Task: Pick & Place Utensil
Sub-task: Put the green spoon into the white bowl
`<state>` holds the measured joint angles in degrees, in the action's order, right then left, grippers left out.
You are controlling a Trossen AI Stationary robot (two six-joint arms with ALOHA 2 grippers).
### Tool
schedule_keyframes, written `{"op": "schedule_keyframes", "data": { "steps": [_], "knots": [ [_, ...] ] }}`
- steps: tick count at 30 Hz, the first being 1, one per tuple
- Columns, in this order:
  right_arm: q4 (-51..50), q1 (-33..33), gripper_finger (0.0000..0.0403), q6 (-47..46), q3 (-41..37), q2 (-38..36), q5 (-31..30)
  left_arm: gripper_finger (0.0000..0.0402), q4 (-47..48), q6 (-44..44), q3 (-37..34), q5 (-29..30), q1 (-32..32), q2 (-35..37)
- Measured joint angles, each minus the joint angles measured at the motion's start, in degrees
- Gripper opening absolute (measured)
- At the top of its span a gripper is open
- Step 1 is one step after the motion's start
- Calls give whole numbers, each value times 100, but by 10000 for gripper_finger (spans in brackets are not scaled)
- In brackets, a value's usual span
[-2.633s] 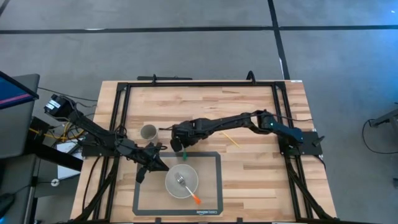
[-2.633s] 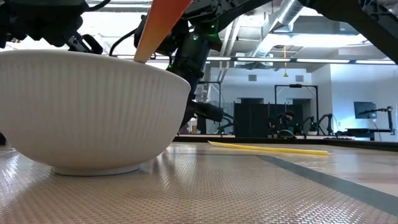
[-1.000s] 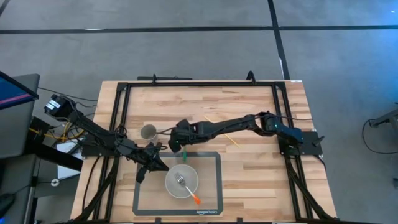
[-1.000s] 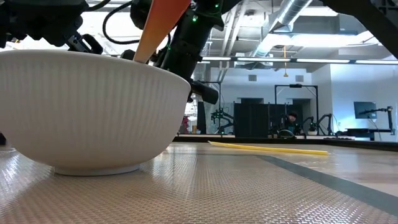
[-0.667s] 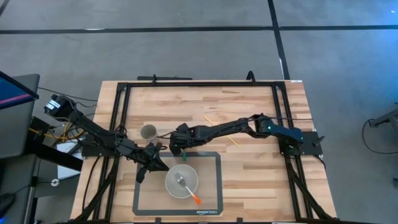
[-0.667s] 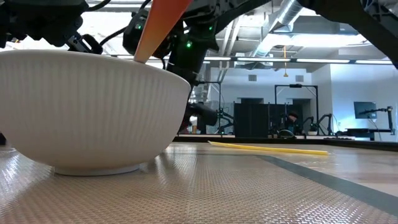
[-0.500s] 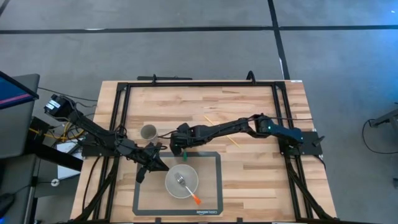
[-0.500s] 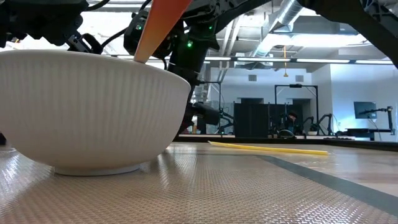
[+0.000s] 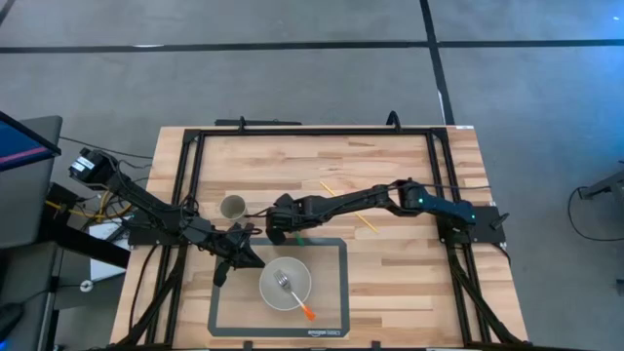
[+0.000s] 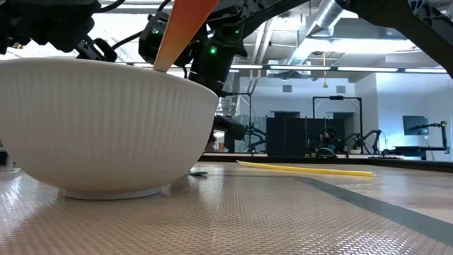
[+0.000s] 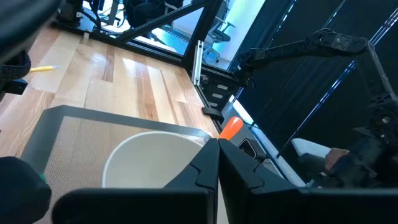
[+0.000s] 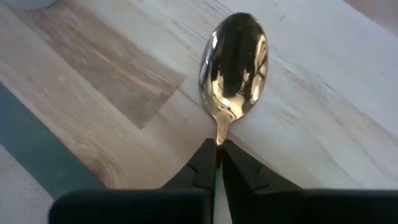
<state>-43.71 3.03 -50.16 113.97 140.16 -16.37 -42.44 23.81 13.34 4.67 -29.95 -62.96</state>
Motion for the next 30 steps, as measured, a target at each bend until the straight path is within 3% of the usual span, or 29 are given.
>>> {"op": "schedule_keyframes", "data": {
  "steps": [16, 25, 30],
  "knots": [
    [-1582, 133, 3, 430, 1848, 33, 60, 8, 44, 0, 0, 0, -1, -2],
    [-2760, 397, 2, 205, 2096, -333, 798, 8, 42, 0, 0, -2, -13, -2],
    [-2988, 620, 3, -21, 2096, -398, 1679, 8, 52, 1, 0, -12, -15, -2]
  ]
}}
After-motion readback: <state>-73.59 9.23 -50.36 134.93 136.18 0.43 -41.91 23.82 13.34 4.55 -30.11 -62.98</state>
